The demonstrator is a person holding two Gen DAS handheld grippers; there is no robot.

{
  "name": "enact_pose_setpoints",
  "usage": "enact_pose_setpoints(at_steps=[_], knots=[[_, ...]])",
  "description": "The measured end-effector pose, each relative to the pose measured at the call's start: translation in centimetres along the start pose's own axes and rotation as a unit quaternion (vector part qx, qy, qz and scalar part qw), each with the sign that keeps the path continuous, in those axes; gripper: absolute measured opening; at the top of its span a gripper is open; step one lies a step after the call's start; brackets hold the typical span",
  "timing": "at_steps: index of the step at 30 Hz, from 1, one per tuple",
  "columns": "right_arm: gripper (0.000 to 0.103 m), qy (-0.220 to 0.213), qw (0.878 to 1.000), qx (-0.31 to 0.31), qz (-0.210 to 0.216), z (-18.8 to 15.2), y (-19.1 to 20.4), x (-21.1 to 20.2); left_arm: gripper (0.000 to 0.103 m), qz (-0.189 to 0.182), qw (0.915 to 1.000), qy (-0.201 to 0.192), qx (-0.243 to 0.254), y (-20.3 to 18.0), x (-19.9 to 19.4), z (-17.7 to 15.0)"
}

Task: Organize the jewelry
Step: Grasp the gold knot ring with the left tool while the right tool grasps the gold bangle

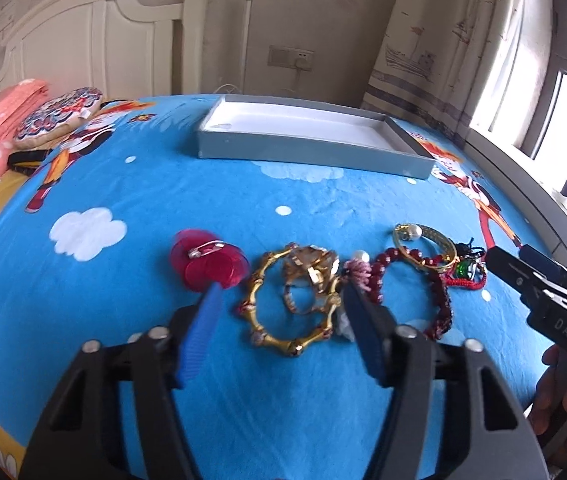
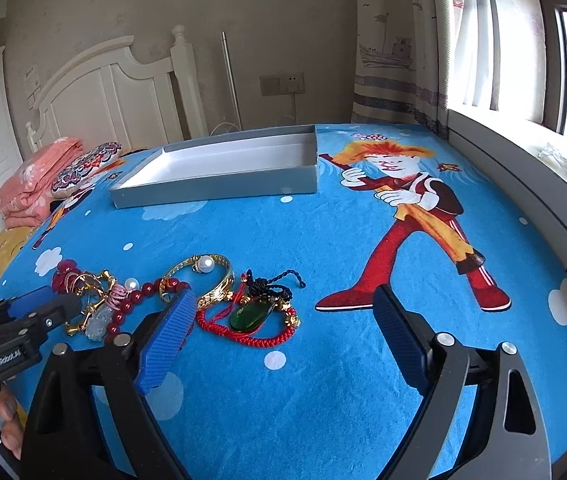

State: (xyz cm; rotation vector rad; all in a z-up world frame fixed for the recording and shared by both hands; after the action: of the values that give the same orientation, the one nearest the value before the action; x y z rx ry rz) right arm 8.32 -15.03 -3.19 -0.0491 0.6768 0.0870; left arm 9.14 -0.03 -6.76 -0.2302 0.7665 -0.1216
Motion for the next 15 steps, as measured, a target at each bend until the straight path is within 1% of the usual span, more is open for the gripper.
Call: enact_pose_setpoints(at_steps=[3, 4, 5, 6, 7, 9, 10, 11, 12, 14, 15], knots=[[0.078, 0.005, 1.000, -0.004, 0.008, 0.0, 0.4, 0.4, 0.041, -0.002, 0.9999, 0.008, 0.008, -0.4, 0.6, -0.1], [0.076, 0.008, 1.000, -0.006, 0.013, 0.0, 0.6, 0.5, 0.032, -0.002, 0.9999, 0.010, 0.012, -0.5, 0.7, -0.1], [0.074, 0.010, 1.000, -0.008, 0.018, 0.0, 0.8, 0.6, 0.026, -0.009, 0.9998, 0.016, 0.011, -0.7, 1.0, -0.1], [0.073, 0.012, 1.000, -0.011, 0.022, 0.1, 1.1, 0.8, 0.018, -0.011, 0.9997, 0.019, 0.010, -0.8, 1.0, -0.2], [0.071, 0.015, 0.999, -0.017, 0.026, 0.1, 1.5, 0.9, 0.013, -0.011, 0.9997, 0.018, 0.013, -0.9, 1.1, -0.1], [0.065, 0.021, 0.999, -0.025, 0.032, 0.2, 2.0, 1.3, 0.010, -0.009, 0.9997, 0.016, 0.015, -0.8, 1.2, -0.1], [0.058, 0.027, 0.999, -0.028, 0.038, 0.2, 2.3, 1.6, 0.009, -0.010, 0.9997, 0.014, 0.014, -0.8, 1.1, 0.0], [0.053, 0.032, 0.998, -0.029, 0.042, 0.2, 2.5, 1.8, 0.009, -0.011, 0.9998, 0.011, 0.013, -0.7, 1.1, 0.2], [0.052, 0.038, 0.998, -0.029, 0.048, 0.2, 2.7, 2.1, 0.009, -0.012, 0.9998, 0.009, 0.013, -0.7, 1.0, 0.3], [0.045, 0.046, 0.997, -0.030, 0.058, 0.3, 3.2, 2.5, 0.009, -0.015, 0.9998, 0.004, 0.011, -0.6, 0.7, 0.7], [0.044, 0.047, 0.997, -0.033, 0.060, 0.5, 3.4, 2.6, 0.009, -0.017, 0.9998, 0.002, 0.009, -0.6, 0.6, 0.9]])
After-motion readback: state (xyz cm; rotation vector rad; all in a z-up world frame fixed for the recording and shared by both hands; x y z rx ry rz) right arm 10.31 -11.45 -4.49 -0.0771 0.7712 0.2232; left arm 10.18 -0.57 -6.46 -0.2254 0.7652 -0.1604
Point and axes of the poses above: each gripper's, at about its wrist camera, not at the fingertips, and x roughly the way its jaws point, y to its left, z to its top, the point moved 10 cm from there along x, roughly the way its jaws point, and after that the axes turned 11 degrees about -x, right-handed, at the moved point
